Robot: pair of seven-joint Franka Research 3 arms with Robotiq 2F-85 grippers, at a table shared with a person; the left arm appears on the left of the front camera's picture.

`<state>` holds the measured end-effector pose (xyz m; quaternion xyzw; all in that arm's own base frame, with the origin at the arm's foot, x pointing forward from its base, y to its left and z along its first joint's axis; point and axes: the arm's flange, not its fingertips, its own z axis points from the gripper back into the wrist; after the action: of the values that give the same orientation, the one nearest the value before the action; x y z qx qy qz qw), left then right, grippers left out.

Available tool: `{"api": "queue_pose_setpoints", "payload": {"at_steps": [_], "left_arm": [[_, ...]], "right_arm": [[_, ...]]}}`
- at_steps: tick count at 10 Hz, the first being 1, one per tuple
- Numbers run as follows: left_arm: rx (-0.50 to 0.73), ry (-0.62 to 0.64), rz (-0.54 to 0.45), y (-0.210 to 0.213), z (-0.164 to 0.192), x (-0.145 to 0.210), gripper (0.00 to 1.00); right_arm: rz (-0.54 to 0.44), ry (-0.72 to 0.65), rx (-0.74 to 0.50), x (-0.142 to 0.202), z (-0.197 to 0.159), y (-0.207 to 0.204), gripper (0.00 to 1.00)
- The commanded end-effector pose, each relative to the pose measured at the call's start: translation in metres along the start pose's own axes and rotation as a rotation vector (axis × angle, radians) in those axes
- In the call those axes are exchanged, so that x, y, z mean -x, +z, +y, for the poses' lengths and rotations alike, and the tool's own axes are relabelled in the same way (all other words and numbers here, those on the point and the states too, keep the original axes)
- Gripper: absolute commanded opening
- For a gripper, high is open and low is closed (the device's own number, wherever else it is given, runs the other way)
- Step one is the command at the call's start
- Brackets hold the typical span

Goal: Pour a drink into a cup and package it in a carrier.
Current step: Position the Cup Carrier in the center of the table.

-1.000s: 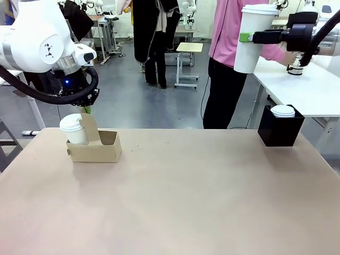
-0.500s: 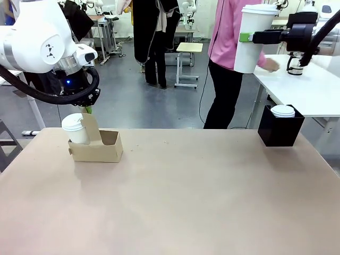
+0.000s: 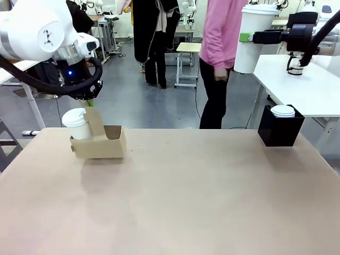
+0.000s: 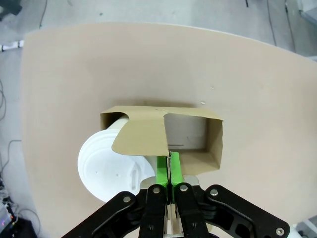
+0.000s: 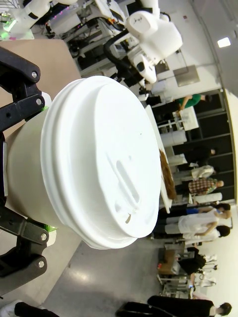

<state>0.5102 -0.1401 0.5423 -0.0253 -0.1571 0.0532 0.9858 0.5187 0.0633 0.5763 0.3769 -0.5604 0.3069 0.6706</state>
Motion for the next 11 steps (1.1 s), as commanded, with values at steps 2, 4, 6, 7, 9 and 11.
{"api": "queue_pose_setpoints", "payload": {"at_steps": [2,4,6,7,9,11], "left_arm": [[0.000,0.065,0.038,0.039,-0.075,0.035,0.02],[-0.036,0.078,0.047,0.042,-0.129,0.062,0.02],[-0.035,0.024,0.059,0.032,-0.179,0.093,0.02],[-0.032,0.013,0.062,0.024,-0.198,0.104,0.02],[-0.028,0.000,0.088,0.005,-0.230,0.124,0.02],[-0.040,0.001,0.087,-0.013,-0.252,0.139,0.02]], "right_arm": [[-0.009,0.008,-0.012,-0.003,0.000,0.002,0.81],[-0.009,0.008,-0.012,-0.003,0.000,0.002,0.81],[-0.009,0.008,-0.012,-0.003,0.000,0.002,0.81],[-0.009,0.008,-0.012,-0.003,0.000,0.002,0.81],[-0.009,0.008,-0.012,-0.003,0.000,0.002,0.81],[-0.009,0.008,-0.012,-0.003,0.000,0.002,0.81]]}}
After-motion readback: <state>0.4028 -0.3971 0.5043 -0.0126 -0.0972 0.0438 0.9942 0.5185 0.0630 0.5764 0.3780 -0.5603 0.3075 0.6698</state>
